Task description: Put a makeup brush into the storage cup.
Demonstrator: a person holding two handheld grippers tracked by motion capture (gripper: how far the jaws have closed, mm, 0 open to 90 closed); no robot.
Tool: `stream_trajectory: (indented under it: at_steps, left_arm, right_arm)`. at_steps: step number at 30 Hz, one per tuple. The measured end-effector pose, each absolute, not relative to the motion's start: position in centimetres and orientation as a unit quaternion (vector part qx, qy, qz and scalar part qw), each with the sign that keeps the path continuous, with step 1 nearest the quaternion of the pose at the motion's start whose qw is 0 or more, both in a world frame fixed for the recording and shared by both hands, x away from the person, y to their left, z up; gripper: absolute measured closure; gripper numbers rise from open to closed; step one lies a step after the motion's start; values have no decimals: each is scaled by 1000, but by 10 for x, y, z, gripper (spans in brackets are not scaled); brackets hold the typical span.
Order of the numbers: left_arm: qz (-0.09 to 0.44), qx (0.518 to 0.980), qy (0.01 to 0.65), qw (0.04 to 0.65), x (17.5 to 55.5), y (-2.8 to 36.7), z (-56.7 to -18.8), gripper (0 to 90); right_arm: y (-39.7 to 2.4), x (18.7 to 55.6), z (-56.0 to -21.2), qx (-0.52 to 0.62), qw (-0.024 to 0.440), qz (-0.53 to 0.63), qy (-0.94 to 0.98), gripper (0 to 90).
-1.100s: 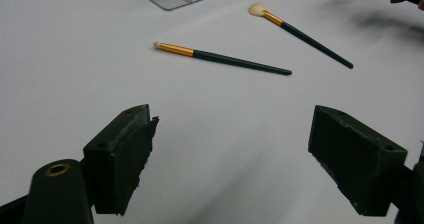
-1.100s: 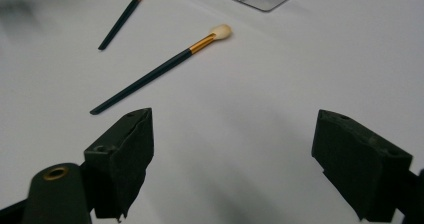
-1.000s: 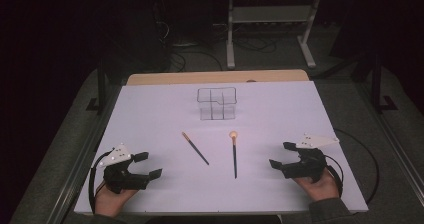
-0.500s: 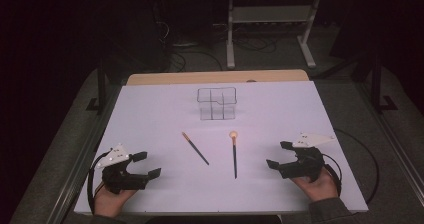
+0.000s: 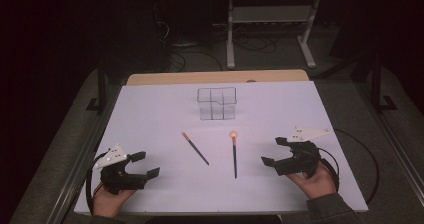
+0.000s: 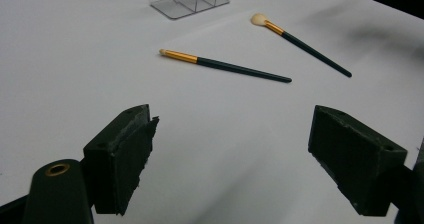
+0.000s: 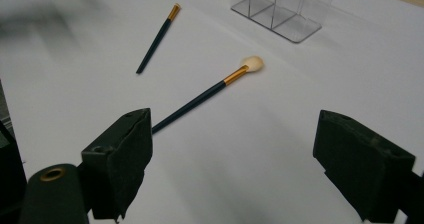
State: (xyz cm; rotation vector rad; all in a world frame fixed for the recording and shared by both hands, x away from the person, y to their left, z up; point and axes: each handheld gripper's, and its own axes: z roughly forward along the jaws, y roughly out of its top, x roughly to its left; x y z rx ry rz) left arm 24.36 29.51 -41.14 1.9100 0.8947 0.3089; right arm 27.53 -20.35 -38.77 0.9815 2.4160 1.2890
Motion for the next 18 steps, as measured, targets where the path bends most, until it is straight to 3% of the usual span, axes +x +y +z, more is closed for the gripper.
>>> stream_trajectory:
  at_steps: [18]
  left_arm:
    - [129, 787, 363, 482, 244, 294, -412, 170]
  right_arm:
    - [-185, 286, -354, 324, 99, 437, 833, 164]
